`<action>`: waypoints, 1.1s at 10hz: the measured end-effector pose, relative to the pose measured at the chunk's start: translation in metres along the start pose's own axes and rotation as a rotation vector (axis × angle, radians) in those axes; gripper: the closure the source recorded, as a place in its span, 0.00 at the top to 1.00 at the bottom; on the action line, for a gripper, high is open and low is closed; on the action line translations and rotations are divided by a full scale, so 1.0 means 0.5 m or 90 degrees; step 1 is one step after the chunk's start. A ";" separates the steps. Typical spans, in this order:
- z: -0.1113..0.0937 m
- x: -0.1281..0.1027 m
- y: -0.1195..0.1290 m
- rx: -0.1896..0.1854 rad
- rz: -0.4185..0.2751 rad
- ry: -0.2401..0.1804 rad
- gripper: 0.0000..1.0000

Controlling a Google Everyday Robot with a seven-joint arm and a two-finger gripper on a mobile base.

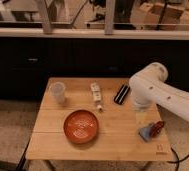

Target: Pick up the ceramic bowl

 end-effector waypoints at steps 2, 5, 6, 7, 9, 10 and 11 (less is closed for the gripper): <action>0.005 -0.031 0.001 0.002 -0.029 0.003 0.80; 0.008 -0.089 0.004 0.010 -0.094 0.014 0.80; 0.013 -0.100 0.005 0.015 -0.121 0.018 0.80; 0.016 -0.100 0.005 0.012 -0.143 0.021 0.80; 0.022 -0.117 0.007 0.010 -0.170 0.024 0.80; 0.026 -0.130 0.005 0.013 -0.186 0.022 0.80; 0.030 -0.133 0.005 0.014 -0.199 0.020 0.80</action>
